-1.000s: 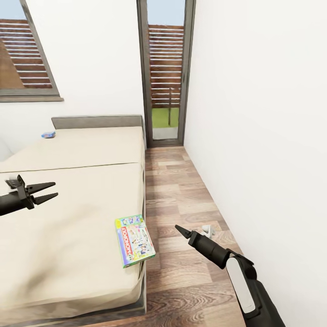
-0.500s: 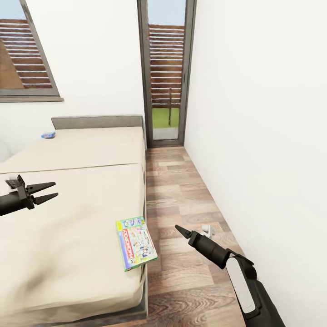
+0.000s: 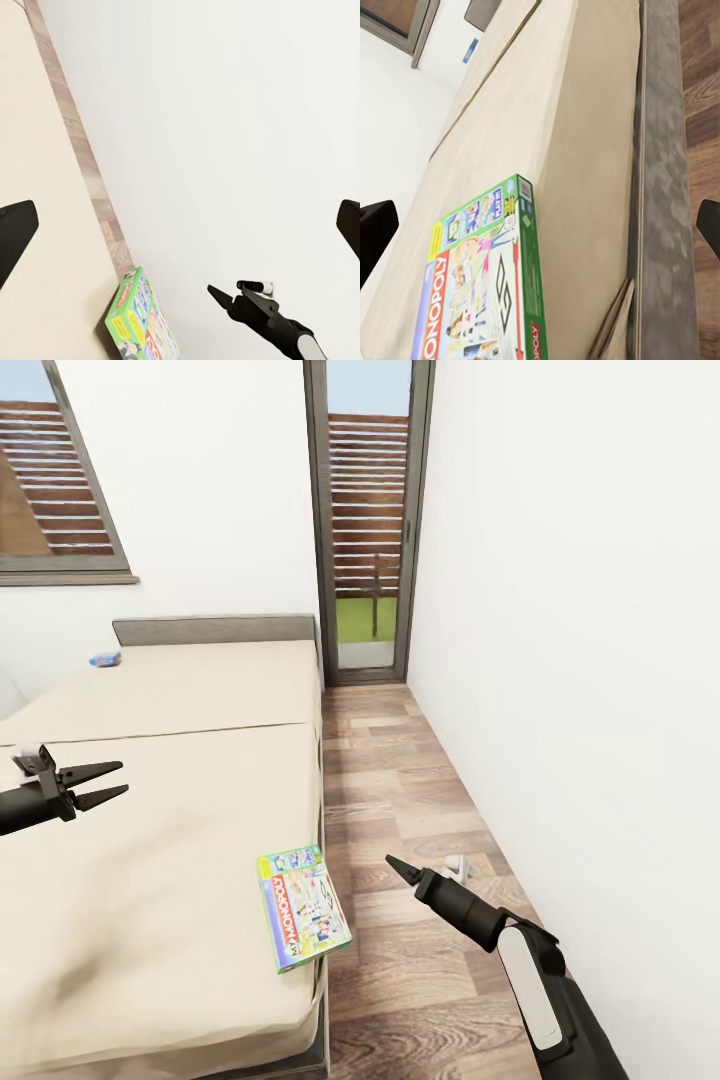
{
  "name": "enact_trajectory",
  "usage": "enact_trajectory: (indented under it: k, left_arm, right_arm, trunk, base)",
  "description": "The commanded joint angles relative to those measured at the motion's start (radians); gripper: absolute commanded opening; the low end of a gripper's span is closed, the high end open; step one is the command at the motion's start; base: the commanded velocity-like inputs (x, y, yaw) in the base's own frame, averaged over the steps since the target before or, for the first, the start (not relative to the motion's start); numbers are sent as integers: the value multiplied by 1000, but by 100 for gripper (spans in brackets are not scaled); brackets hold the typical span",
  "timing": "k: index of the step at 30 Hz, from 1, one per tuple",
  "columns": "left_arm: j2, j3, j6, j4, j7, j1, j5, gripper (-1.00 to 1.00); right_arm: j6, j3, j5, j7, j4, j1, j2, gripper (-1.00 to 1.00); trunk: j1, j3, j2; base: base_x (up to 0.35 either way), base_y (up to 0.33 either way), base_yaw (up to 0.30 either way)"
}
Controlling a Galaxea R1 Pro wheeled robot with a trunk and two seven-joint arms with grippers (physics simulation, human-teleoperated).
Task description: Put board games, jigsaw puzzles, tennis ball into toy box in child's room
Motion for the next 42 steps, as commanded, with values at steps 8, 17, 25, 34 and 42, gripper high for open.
enact_trajectory:
  k: [8, 17, 25, 34, 42]
  left_arm:
    - [0, 0, 4, 0, -3, -1, -1, 100]
    - [0, 0, 4, 0, -3, -1, -1, 100]
    - [0, 0, 4, 0, -3, -1, -1, 100]
    - [0, 0, 4, 0, -3, -1, -1, 100]
    - [0, 0, 4, 0, -3, -1, -1, 100]
  right_arm:
    - [7, -3, -3, 2, 0, 1, 1, 100]
    - [9, -3, -4, 0, 0, 1, 1, 100]
    - [7, -3, -3, 0, 0, 1, 1, 100]
    - [7, -17, -3, -1, 0, 1, 1, 100]
    - [14, -63, -5, 2, 18, 0, 0, 100]
  trunk:
    - [0, -1, 0]
    - [0, -1, 0]
    - [0, -1, 0]
    - [0, -1, 0]
    - [0, -1, 0]
  base:
    - [1, 0, 0]
    - [0, 0, 0]
    - [0, 0, 0]
    - [-1, 0, 0]
    - [-83, 0, 0]
